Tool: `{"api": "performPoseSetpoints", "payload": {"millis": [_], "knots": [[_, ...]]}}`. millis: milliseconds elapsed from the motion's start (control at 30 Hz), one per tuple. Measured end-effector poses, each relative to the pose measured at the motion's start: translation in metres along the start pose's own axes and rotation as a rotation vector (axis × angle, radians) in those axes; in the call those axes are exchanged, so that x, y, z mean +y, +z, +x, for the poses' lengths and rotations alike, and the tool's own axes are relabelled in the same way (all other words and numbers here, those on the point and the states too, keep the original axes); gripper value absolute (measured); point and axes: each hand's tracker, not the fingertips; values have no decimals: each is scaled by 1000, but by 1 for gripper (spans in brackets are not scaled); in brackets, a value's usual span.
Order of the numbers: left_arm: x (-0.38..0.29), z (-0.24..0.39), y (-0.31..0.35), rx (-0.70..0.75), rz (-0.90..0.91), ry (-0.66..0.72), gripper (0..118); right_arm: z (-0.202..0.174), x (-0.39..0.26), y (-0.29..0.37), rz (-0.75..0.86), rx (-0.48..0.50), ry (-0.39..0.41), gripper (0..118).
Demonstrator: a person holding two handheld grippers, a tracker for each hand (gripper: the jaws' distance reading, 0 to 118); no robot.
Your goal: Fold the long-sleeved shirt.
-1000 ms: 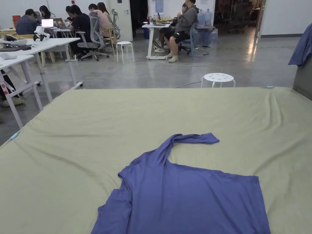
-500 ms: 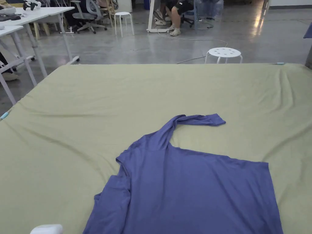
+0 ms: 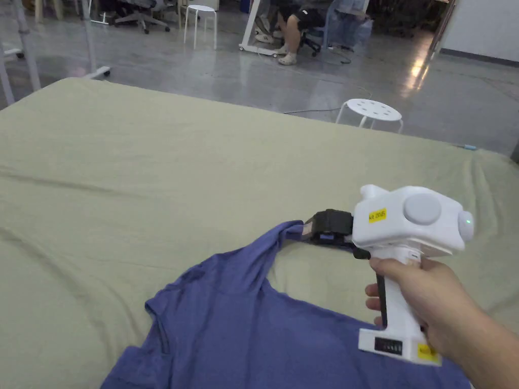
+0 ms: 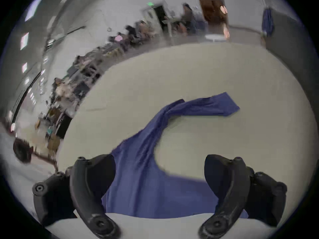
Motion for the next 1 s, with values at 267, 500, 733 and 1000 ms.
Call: {"api": "performPoseSetpoints", "payload": {"millis": [267, 500, 733, 1000], "knots": [[17, -13, -53, 10, -4, -9, 0, 37, 76, -160, -116, -153, -441, 103], [8, -16, -59, -18, -41, -38, 0, 22, 74, -169, -173, -341, -229, 48], [-2, -18, -32, -41, -23, 7, 0, -47, 65, -73, -32, -179, 33, 4], [-12, -29, 14, -33, 26, 65, 0, -173, -76, 75, 86, -123, 532, 4]]}}
